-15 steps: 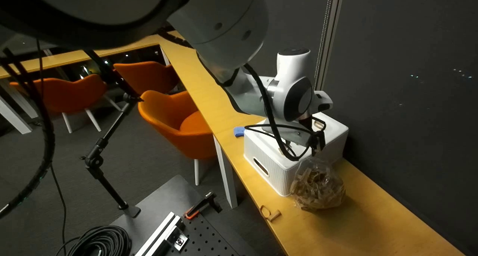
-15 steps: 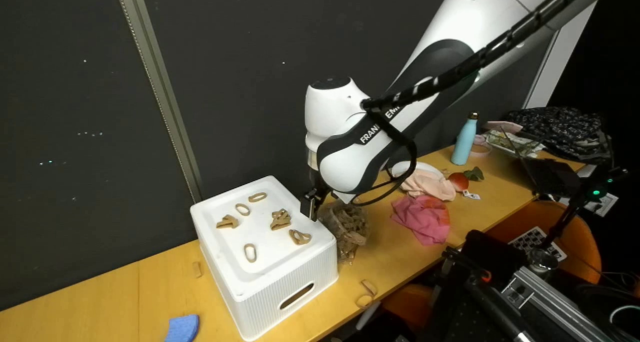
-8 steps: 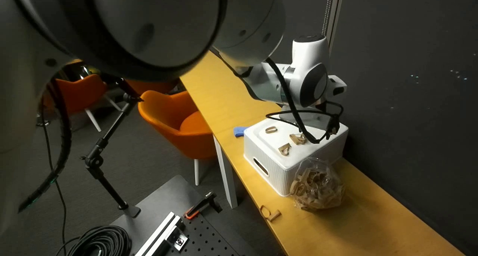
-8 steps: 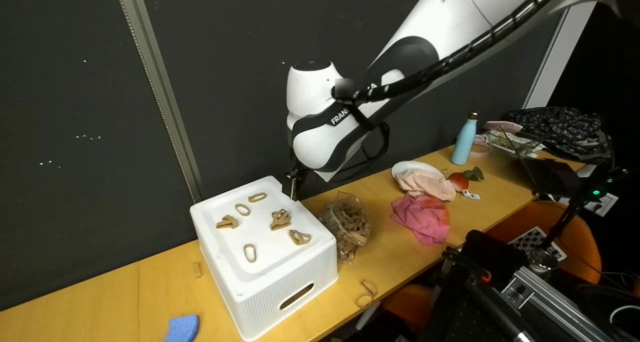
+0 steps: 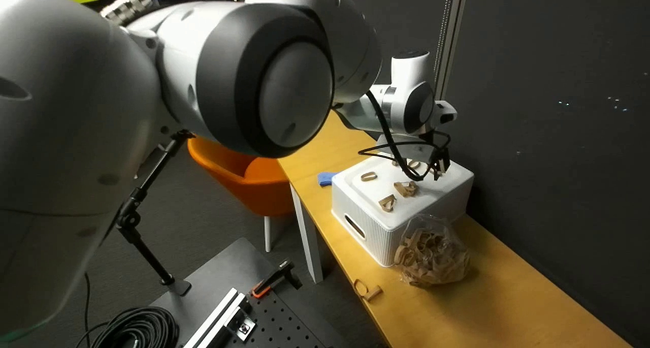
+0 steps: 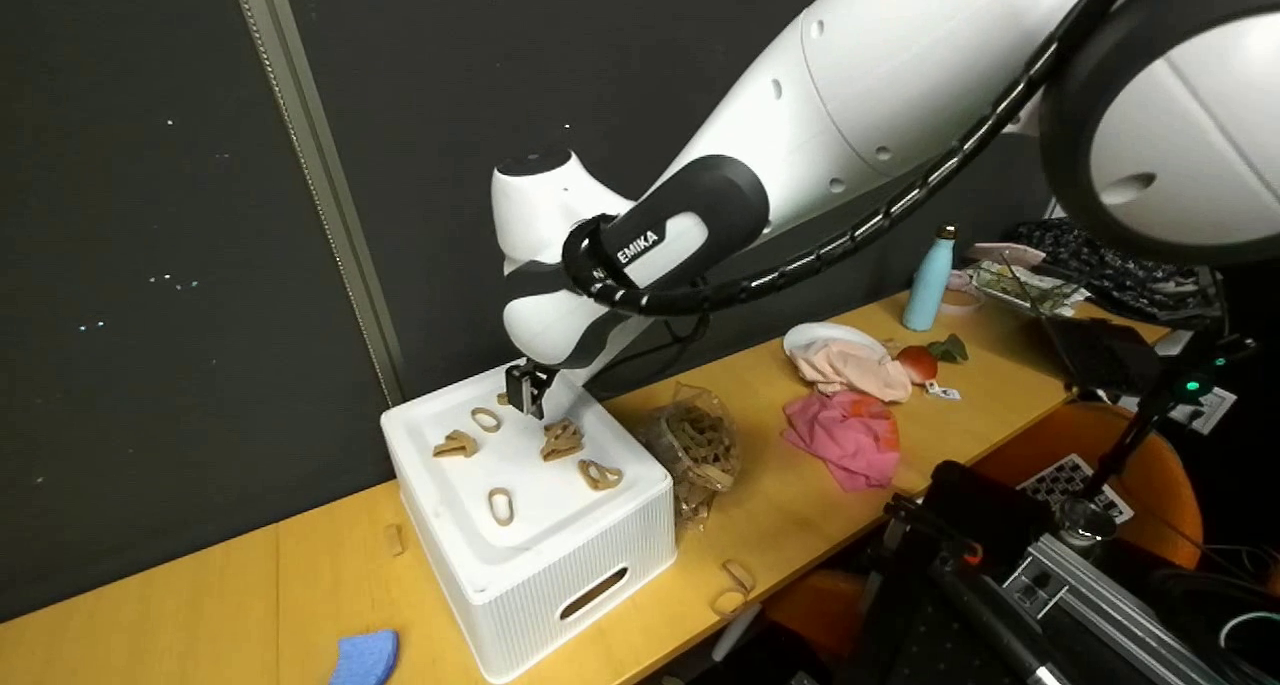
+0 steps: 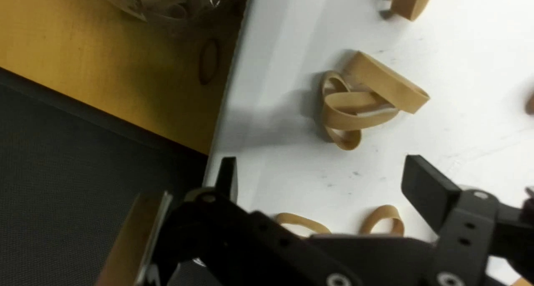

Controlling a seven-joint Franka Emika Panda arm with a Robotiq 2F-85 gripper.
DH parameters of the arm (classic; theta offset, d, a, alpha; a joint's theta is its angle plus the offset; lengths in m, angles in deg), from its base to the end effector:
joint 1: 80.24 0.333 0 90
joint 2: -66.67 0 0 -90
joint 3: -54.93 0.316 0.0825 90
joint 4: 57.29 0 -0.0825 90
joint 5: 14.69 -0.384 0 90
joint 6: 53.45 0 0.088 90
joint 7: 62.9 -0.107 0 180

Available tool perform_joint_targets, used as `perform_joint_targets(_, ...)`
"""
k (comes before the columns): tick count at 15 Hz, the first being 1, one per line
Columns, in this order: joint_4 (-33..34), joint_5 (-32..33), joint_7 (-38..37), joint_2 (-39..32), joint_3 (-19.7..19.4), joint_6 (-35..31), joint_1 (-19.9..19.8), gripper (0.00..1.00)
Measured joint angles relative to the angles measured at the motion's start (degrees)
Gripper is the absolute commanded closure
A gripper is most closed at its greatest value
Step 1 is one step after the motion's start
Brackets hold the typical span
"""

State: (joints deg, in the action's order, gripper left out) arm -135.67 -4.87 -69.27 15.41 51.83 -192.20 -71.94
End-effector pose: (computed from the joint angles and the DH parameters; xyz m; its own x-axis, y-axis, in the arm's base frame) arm 0.7465 0.0765 0.1940 0.9774 0.1341 0.1633 0.1087 -0.9818 0.1557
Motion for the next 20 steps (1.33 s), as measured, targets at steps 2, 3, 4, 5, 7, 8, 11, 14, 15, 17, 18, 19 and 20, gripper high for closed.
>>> perform_joint_targets(2,3.88,-0.01,-0.28,-2.59,0.05,1.83,0.47,0.0)
perform_joint_targets(3,5.97,-0.02,-0.28,-4.02,0.09,2.65,0.61,0.0)
perform_joint_targets(4,8.08,-0.02,-0.28,-5.48,0.14,3.33,0.77,0.0)
perform_joint_targets(5,10.05,-0.02,-0.27,-6.76,0.21,4.07,0.97,0.0)
perform_joint_targets(7,13.95,-0.02,-0.24,-9.11,0.42,5.27,1.52,0.0)
perform_joint_targets(8,15.77,-0.02,-0.23,-10.16,0.56,5.96,1.85,0.0)
perform_joint_targets(11,20.57,-0.04,-0.16,-12.91,0.75,7.93,2.85,0.0)
perform_joint_targets(14,25.03,-0.04,0.39,-15.87,1.0,9.67,3.53,0.0)
perform_joint_targets(15,26.52,-0.04,0.75,-16.94,1.02,9.93,3.69,0.0)
perform_joint_targets(17,29.68,-0.04,1.73,-19.12,1.11,10.79,4.01,0.0)
perform_joint_targets(18,31.27,-0.04,2.22,-20.16,1.19,11.22,4.19,0.0)
perform_joint_targets(19,32.7,-0.04,2.58,-21.05,1.29,11.63,4.36,0.0)
perform_joint_targets(20,33.96,-0.05,2.86,-21.84,1.37,11.84,4.52,0.0)
